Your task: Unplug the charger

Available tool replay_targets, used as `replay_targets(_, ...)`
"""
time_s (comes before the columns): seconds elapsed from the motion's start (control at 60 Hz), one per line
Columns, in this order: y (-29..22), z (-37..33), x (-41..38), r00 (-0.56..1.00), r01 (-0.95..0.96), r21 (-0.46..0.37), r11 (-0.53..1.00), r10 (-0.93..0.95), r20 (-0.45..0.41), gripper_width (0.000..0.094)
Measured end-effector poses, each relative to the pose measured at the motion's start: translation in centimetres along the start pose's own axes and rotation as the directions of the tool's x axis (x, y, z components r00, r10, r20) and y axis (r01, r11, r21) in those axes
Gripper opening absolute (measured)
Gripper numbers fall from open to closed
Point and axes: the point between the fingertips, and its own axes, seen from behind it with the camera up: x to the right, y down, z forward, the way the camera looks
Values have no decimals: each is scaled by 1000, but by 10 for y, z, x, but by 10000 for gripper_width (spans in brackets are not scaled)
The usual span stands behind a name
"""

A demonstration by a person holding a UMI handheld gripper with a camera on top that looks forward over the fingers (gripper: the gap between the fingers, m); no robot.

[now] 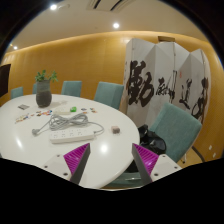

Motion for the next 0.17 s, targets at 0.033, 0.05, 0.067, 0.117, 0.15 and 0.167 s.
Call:
replay_targets(0.033, -1, -1, 0, 1000, 4, 3, 1000, -4, 1, 873)
replay_targets(0.05, -1, -2, -1, 1000, 7, 4, 1000, -7, 1, 873)
replay_targets(0.067, -1, -3, -1, 1000, 10, 5, 1000, -10, 1, 872)
replay_targets(0.117, -3, -4, 0, 1000, 17, 15, 1000, -17, -4, 873)
replay_targets(0.15, -5, -5, 1, 1000, 25, 22, 999, -25, -11, 873)
replay_targets(0.167, -6, -6, 3, 1000, 28, 25, 999, -28, -14, 872)
